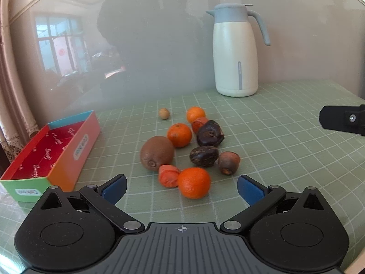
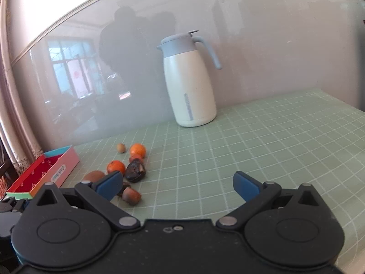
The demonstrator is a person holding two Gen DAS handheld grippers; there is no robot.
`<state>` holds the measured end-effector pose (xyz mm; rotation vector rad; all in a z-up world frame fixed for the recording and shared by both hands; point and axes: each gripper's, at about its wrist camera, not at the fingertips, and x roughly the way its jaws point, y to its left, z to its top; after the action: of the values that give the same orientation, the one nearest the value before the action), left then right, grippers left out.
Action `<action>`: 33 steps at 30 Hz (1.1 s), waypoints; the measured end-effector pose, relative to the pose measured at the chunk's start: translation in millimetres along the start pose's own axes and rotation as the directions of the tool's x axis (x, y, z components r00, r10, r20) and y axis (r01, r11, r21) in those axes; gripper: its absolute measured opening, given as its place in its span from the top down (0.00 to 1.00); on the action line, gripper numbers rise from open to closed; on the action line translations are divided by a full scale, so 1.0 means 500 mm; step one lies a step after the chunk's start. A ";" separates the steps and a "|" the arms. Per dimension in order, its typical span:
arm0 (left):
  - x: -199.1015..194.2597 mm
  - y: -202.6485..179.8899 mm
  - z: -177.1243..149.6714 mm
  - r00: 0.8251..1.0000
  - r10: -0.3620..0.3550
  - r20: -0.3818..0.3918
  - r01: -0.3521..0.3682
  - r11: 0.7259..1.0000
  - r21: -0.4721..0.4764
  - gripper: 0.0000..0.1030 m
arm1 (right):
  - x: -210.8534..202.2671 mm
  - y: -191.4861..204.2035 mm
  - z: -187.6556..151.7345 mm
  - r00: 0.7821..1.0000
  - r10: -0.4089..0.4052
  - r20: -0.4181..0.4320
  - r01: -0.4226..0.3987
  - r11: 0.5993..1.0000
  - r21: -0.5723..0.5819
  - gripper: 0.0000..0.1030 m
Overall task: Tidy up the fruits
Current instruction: 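Reach the left gripper to the mandarin orange and close on it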
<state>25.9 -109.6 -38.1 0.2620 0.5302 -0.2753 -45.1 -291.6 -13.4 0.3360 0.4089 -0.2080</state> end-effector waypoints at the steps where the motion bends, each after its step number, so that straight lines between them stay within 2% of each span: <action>1: 0.008 -0.006 0.001 1.000 -0.001 -0.002 0.001 1.000 0.000 0.00 | -0.002 -0.007 0.001 1.000 -0.004 0.005 0.004 1.000 0.009 0.00; 4: 0.028 -0.016 0.003 1.000 -0.014 -0.016 0.014 1.000 -0.014 0.02 | -0.004 -0.024 0.003 1.000 -0.019 0.015 0.018 0.999 0.030 0.00; 6: 0.043 -0.023 0.005 0.999 -0.020 -0.035 0.020 1.000 -0.021 0.30 | -0.007 -0.034 0.003 0.999 -0.024 0.025 0.023 0.999 0.038 0.00; 8: 0.064 -0.024 0.007 0.996 -0.039 -0.081 0.035 0.998 -0.051 0.32 | -0.008 -0.042 0.004 0.999 -0.033 0.028 0.032 0.999 0.044 0.00; 11: 0.078 -0.027 0.003 0.996 -0.018 -0.086 0.012 0.997 -0.071 0.32 | -0.011 -0.053 0.004 0.999 -0.037 0.032 0.035 0.998 0.057 0.00; 14: 0.087 -0.032 0.002 0.995 -0.028 -0.092 0.020 0.996 -0.084 0.34 | -0.011 -0.058 0.005 0.999 -0.035 0.033 0.033 0.998 0.062 0.00; 15: 0.088 -0.034 0.001 0.996 -0.026 -0.091 0.018 0.996 -0.085 0.43 | -0.011 -0.059 0.005 0.999 -0.037 0.034 0.035 0.997 0.062 0.00; 19: 0.103 -0.031 0.000 0.993 -0.014 -0.113 0.002 0.994 -0.108 0.60 | -0.009 -0.061 0.005 0.999 -0.034 0.033 0.032 0.997 0.066 0.00; 27: 0.099 -0.029 -0.006 0.996 -0.009 -0.091 -0.003 0.992 -0.130 0.63 | -0.008 -0.068 0.005 0.999 -0.032 0.034 0.029 0.996 0.082 0.00; 33: 0.066 0.009 0.018 0.999 0.040 -0.022 -0.043 0.990 -0.133 0.63 | -0.005 -0.057 0.003 0.999 -0.031 0.028 0.029 0.998 0.064 0.00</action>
<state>58.6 -114.7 -47.4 0.1457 0.5589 -0.1963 -54.0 -318.0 -18.9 0.3894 0.3794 -0.2553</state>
